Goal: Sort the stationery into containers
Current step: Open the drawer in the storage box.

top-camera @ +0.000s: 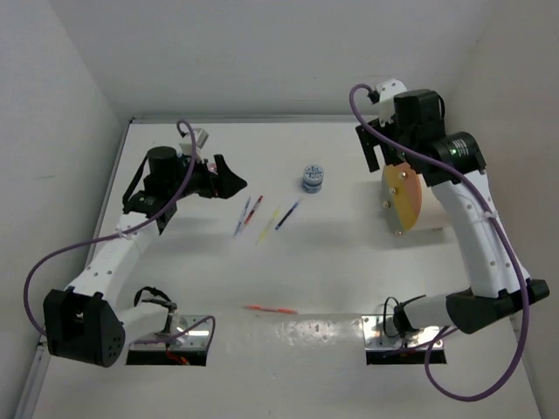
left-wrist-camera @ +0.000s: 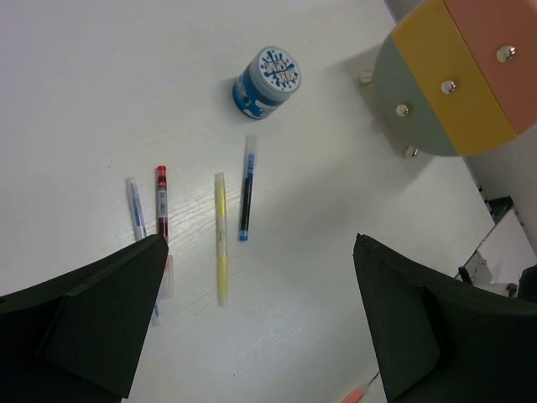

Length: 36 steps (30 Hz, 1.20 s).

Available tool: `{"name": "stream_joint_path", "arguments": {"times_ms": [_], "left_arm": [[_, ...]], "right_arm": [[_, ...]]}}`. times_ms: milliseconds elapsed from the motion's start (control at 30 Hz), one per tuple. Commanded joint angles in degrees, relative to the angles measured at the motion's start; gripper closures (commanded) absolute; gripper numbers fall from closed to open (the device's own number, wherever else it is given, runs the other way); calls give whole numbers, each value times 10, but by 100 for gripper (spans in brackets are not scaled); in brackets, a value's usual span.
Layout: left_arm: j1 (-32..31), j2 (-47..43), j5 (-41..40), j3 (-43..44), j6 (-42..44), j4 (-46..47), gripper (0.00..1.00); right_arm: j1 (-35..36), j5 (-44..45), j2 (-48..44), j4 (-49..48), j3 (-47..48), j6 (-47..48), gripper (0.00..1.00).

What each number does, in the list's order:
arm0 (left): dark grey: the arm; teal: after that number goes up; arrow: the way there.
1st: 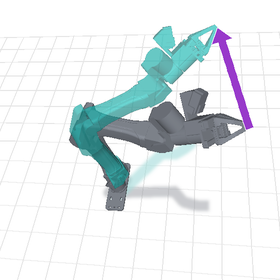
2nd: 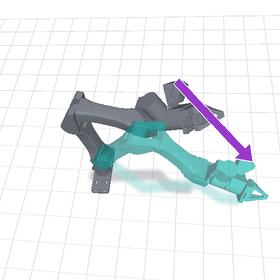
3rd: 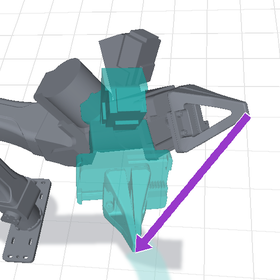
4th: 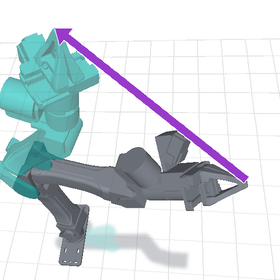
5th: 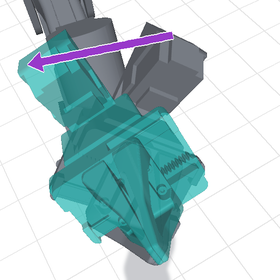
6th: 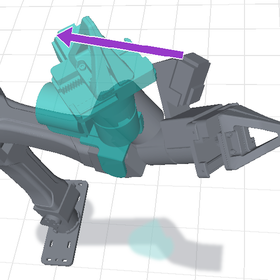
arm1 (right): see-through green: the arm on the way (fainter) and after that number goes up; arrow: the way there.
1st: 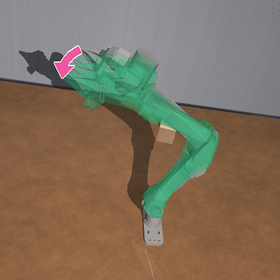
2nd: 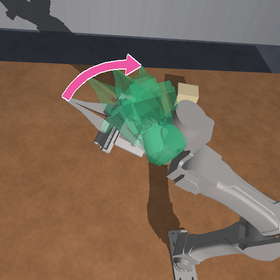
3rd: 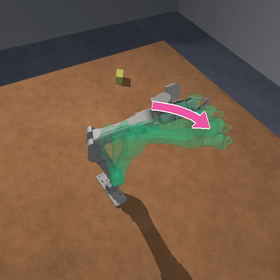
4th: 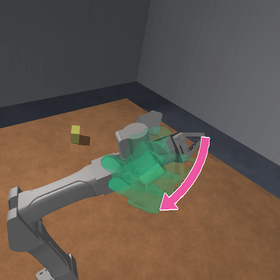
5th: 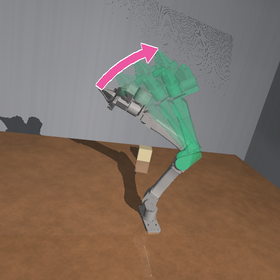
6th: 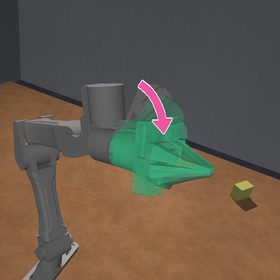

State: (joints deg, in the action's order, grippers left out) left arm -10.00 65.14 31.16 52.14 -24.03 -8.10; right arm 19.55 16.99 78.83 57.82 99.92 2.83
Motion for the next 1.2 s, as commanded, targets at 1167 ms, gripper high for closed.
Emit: {"name": "stream_joint_path", "arguments": {"times_ms": [1167], "left_arm": [[-328, 535, 6, 182, -450, 727, 24]], "right_arm": [[-181, -30, 85, 59, -68, -45, 45]]}}
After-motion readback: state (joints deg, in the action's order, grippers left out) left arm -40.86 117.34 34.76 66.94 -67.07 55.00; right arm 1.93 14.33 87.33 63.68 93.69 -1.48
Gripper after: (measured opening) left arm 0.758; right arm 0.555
